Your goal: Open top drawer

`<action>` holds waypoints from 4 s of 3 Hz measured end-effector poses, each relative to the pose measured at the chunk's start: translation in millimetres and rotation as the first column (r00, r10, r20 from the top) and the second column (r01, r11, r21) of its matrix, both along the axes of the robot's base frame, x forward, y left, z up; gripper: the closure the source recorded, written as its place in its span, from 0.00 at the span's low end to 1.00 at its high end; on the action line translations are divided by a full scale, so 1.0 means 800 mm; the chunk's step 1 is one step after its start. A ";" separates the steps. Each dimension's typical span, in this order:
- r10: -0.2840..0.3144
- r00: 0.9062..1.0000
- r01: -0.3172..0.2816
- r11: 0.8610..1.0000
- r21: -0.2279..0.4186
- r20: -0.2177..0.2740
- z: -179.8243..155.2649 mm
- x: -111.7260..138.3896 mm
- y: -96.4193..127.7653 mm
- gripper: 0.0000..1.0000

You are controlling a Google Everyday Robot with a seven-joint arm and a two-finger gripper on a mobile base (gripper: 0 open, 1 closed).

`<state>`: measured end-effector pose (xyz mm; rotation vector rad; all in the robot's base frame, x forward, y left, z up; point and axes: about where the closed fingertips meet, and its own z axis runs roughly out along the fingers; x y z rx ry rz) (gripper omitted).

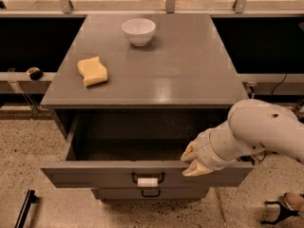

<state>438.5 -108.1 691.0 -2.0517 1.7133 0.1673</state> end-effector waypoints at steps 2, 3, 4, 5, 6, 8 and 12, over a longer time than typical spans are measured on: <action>0.000 1.000 0.000 1.000 0.000 0.000 0.000 0.000 0.000 0.00; -0.002 1.000 0.002 1.000 0.002 -0.017 0.000 -0.004 -0.002 0.00; 0.014 0.996 -0.015 1.000 -0.014 -0.084 -0.007 -0.035 0.001 0.00; 0.037 0.988 -0.039 0.999 -0.014 -0.148 -0.013 -0.072 0.010 0.18; 0.056 0.982 -0.058 0.998 -0.003 -0.182 -0.012 -0.103 0.022 0.33; 0.075 0.970 -0.070 0.997 0.028 -0.230 -0.005 -0.155 0.041 0.38; 0.121 0.984 -0.122 0.993 -0.001 -0.131 0.087 -0.130 0.069 0.00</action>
Offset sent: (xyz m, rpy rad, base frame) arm 0.0000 0.0000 0.0000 0.0000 0.0000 0.0000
